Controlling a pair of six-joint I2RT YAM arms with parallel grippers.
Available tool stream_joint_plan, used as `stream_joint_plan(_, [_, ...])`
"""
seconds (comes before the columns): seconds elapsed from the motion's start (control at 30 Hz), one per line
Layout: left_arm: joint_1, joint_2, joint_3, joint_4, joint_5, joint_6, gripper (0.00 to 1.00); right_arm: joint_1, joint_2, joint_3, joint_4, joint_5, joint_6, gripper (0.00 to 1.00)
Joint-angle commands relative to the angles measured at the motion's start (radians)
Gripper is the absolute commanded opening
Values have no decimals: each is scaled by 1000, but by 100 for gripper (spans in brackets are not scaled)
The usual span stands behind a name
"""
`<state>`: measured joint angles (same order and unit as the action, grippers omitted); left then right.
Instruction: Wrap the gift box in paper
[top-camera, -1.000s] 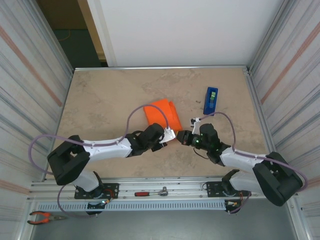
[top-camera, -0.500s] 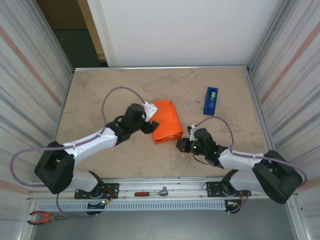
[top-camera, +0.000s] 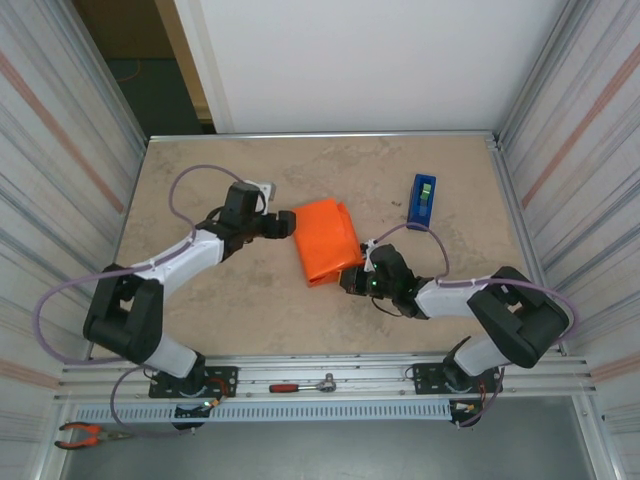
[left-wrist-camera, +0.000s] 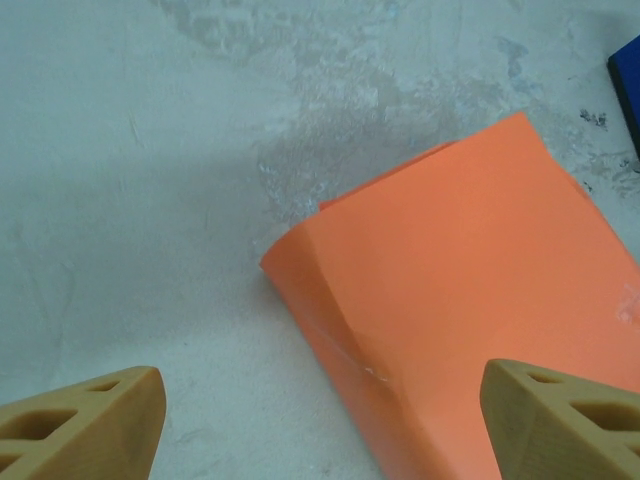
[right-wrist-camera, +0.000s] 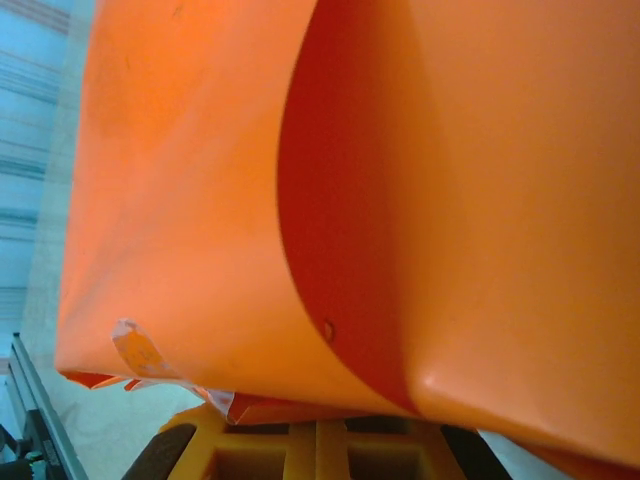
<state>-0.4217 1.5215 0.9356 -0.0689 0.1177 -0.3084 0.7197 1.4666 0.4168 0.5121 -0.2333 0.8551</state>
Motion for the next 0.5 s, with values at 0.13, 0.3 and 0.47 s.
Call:
stream_joint_plan(0.13, [23, 163, 140, -48, 148, -146, 85, -3, -132, -23, -163, 18, -27, 0])
stream_joint_plan(0.3, [29, 285, 228, -53, 217, -201, 86, -65, -329, -72, -343, 69, -15, 48])
stream_joint_plan(0.47, [31, 364, 280, -63, 273, -243, 86, -184, -447, -23, -529, 66, -51, 99])
